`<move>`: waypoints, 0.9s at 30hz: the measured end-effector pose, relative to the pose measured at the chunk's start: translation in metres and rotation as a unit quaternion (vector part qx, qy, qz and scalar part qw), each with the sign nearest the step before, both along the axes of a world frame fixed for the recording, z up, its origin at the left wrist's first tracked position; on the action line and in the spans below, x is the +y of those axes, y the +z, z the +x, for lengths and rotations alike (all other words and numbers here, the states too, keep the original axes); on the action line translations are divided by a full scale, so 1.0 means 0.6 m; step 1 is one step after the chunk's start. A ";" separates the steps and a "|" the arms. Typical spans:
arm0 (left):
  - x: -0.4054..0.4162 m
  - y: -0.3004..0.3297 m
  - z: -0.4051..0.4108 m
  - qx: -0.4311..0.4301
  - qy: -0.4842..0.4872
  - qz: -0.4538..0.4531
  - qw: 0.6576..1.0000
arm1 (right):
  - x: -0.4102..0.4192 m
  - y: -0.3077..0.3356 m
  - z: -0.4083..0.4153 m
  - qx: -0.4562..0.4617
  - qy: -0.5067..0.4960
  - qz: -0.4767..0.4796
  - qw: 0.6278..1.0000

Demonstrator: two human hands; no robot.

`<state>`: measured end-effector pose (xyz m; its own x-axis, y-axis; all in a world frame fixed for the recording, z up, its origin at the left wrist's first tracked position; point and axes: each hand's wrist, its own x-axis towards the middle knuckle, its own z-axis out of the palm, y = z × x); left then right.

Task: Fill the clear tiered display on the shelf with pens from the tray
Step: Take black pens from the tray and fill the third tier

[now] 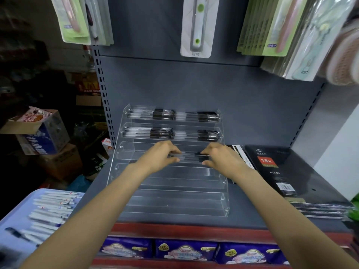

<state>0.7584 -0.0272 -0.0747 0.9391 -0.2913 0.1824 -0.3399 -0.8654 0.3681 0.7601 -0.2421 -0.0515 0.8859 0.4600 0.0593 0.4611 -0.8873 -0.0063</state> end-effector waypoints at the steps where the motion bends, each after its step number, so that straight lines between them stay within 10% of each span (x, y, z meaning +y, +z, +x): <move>1: -0.005 -0.002 0.001 -0.003 -0.002 0.005 1.000 | -0.001 -0.002 0.000 -0.008 -0.004 -0.001 1.000; 16: 0.036 0.008 -0.064 -0.148 0.031 -0.045 0.987 | 0.071 -0.003 -0.044 -0.018 0.016 0.211 0.977; 27: 0.399 -0.061 -0.265 -0.063 0.156 -0.132 0.977 | 0.447 -0.041 -0.198 0.056 0.093 0.281 0.954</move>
